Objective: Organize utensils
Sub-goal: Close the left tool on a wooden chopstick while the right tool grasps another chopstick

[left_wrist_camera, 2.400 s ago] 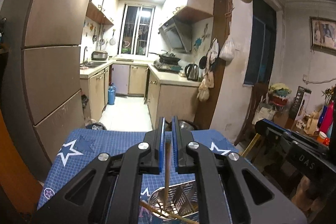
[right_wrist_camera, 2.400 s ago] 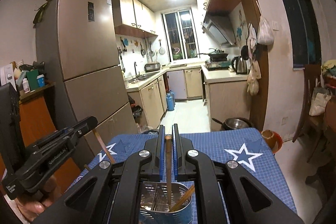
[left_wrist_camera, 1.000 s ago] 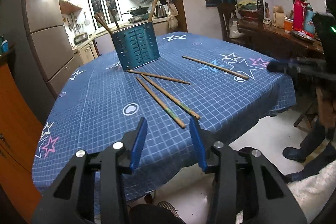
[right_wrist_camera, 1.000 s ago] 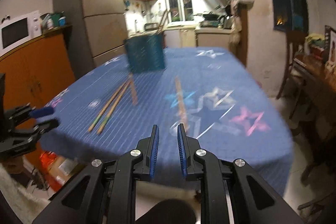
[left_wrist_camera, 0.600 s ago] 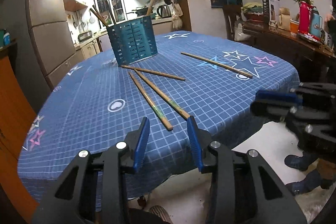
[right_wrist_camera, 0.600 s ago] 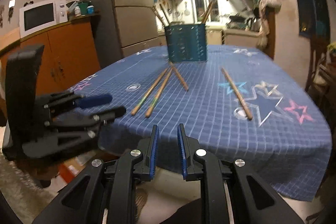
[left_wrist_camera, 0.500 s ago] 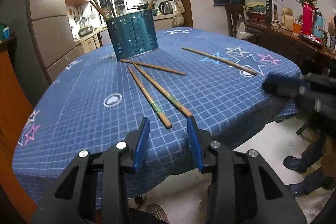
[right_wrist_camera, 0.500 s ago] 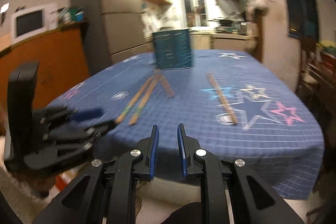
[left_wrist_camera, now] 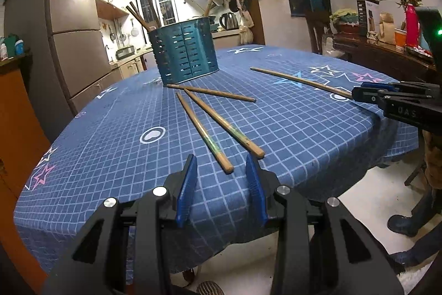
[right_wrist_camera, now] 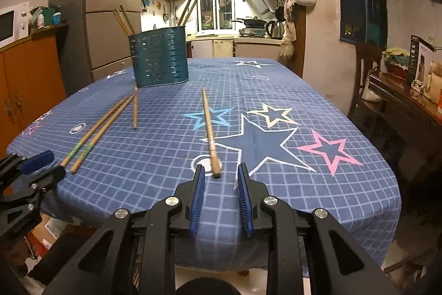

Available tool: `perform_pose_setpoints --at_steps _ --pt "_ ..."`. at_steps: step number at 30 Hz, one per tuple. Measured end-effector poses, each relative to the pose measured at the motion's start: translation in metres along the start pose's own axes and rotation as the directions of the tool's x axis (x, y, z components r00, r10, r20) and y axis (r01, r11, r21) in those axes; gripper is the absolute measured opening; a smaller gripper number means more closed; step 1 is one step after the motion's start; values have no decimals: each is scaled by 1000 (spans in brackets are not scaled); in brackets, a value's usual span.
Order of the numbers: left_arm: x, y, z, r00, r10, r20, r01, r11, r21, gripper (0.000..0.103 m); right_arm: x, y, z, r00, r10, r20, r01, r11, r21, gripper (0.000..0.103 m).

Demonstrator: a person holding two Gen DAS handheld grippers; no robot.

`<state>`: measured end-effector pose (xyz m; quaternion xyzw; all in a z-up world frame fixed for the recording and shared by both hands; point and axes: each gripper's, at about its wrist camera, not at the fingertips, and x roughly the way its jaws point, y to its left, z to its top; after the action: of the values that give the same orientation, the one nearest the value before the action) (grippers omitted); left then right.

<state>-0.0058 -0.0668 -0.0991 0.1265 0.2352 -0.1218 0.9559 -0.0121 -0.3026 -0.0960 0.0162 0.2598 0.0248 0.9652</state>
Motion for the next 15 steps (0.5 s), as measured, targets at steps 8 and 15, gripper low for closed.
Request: perform_pose_setpoints --at_steps 8,15 --pt "3 3 1 999 -34 -1 34 998 -48 15 12 3 0 1000 23 -1 -23 1000 -20 26" --pt "4 11 -1 1000 -31 -3 31 997 -74 10 16 -2 1 998 57 1 -57 998 12 14"
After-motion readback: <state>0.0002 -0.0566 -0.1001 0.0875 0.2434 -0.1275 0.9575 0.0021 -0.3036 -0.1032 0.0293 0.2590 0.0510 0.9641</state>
